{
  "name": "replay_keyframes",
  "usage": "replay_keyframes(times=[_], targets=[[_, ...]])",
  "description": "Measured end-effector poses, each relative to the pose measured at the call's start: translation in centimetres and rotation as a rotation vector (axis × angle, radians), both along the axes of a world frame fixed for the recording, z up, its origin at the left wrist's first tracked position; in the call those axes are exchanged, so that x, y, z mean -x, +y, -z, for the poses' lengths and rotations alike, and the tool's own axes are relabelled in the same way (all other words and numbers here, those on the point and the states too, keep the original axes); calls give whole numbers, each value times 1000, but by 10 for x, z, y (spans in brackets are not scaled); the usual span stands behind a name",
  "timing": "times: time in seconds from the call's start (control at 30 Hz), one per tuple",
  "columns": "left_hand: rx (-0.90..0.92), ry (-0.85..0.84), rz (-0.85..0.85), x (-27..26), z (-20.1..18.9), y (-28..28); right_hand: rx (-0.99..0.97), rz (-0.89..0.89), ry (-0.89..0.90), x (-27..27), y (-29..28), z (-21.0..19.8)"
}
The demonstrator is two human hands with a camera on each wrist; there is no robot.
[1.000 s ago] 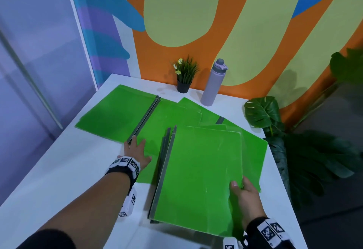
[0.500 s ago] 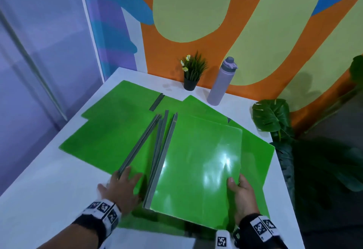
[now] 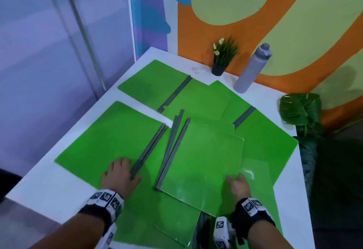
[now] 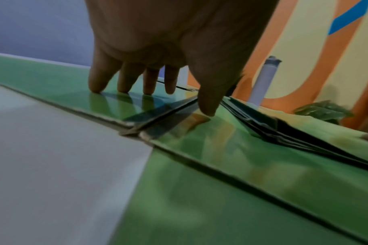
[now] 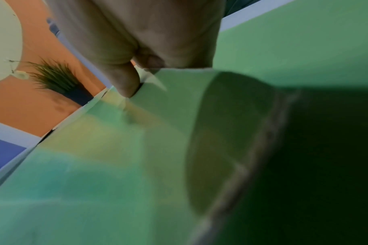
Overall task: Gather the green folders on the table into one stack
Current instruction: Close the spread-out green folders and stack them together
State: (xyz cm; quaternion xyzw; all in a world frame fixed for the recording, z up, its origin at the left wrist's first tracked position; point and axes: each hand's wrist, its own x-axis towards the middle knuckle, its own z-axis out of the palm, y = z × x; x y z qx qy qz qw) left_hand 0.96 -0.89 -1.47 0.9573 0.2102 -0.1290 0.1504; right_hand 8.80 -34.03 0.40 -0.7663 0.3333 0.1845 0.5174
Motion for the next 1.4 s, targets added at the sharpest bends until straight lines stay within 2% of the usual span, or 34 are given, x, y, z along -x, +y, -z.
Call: replay_keyframes(times=[0.2, 0.3, 0.43, 0.57, 0.73, 0.8, 0.9, 0.97, 1.07, 1.2, 1.27, 1.33, 1.4], targets=[[6, 85, 49, -13, -1, 0, -14, 0, -36, 13, -2, -8], [-26, 124, 78, -12, -15, 1, -71, 32, -86, 18, -10, -17], [-89, 80, 56, -18, -44, 14, -99, 47, -155, 23, -24, -33], [-134, -99, -6, -23, -89, 32, -95, 74, -223, 30, -37, -46], [-201, -531, -156, -26, -157, 60, -50, 124, -279, 36, -51, -50], [-158, -619, -237, -23, -182, 67, -41, 132, -296, 36, -54, -53], [46, -713, -354, -21, -197, 66, -41, 115, -295, 38, -49, -55], [210, -697, -415, -16, -188, 57, -48, 93, -291, 42, -43, -54], [455, -527, -433, -11, -138, 50, -39, 50, -269, 49, -33, -52], [799, -297, -510, -12, -24, 69, 5, -27, -192, 58, -25, -44], [833, -204, -481, -7, 10, 59, 12, -72, -131, 64, -24, -33], [786, -79, -382, 6, 2, 27, -7, -106, -69, 72, -21, -22], [649, -11, -250, 14, -8, 2, -35, -110, -30, 77, -18, -17]])
